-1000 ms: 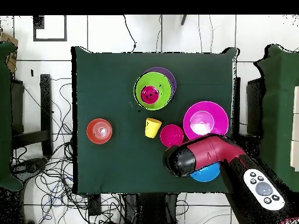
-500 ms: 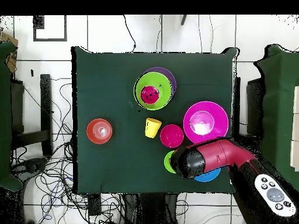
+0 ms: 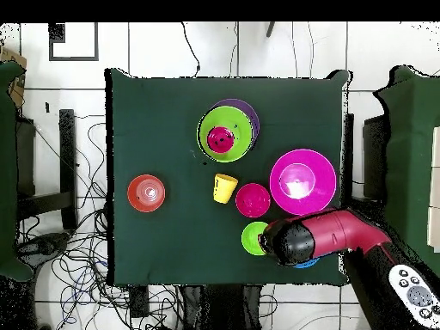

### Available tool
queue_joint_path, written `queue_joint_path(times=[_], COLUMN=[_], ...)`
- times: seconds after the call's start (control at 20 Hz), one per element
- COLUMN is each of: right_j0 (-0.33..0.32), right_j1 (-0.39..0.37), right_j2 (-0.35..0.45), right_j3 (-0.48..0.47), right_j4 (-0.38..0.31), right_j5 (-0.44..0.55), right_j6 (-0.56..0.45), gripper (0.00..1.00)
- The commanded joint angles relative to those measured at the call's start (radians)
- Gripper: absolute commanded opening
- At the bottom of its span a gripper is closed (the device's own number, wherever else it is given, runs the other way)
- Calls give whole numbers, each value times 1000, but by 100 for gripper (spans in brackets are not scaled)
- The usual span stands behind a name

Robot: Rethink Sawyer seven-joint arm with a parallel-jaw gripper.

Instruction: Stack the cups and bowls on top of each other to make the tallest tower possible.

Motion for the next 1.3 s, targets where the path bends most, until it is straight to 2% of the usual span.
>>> queue_joint_path(times=[0.05, 0.4, 0.75, 1.3], right_j0=[-3, 15, 39, 50], right_j1=[31, 65, 145, 189], right_j2=[57, 41, 18, 4], right_j3=[-41, -54, -83, -113], right_j4=[-109, -154, -222, -284], right_j5=[17, -12, -50, -63], right_j6=[-362, -307, -246, -207], gripper=[100, 100, 100, 100])
